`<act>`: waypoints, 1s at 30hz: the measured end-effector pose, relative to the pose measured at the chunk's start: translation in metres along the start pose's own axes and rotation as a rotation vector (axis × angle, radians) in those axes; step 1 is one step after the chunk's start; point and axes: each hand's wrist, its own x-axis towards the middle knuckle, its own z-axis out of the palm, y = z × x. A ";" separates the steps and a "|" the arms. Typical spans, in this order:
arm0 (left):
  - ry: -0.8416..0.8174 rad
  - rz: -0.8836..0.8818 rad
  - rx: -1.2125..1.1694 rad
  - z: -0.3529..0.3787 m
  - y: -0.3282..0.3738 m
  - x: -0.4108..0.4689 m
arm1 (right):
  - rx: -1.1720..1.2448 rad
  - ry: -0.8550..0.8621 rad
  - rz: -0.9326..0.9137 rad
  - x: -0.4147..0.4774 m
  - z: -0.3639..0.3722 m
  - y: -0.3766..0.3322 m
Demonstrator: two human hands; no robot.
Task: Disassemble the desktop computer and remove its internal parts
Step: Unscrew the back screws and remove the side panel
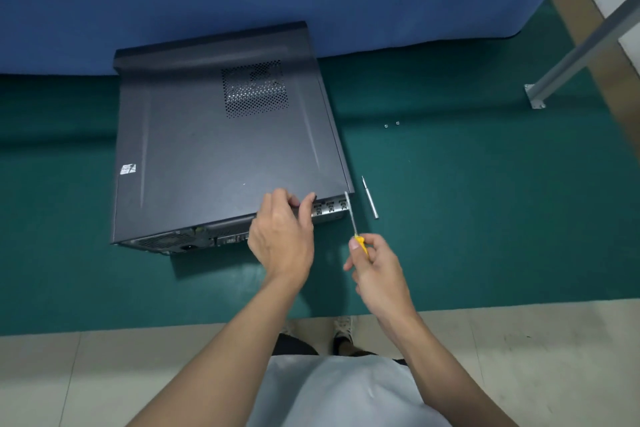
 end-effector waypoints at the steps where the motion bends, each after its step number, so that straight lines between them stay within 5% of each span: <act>1: -0.067 -0.153 -0.005 0.000 0.002 -0.002 | 0.019 -0.020 0.010 -0.004 0.004 0.001; 3: -0.195 -0.444 -0.087 0.001 0.005 -0.003 | 0.069 -0.060 0.036 -0.008 0.009 0.002; 6: -0.397 -0.780 -0.636 -0.001 0.009 0.001 | 0.174 -0.105 0.104 -0.011 0.015 0.002; 11: -0.665 -0.949 -1.170 -0.006 0.009 0.010 | 0.374 -0.152 0.207 -0.010 0.018 -0.002; 30: -0.667 -0.935 -1.169 -0.004 0.009 0.013 | 0.719 -0.276 0.333 -0.001 0.016 -0.003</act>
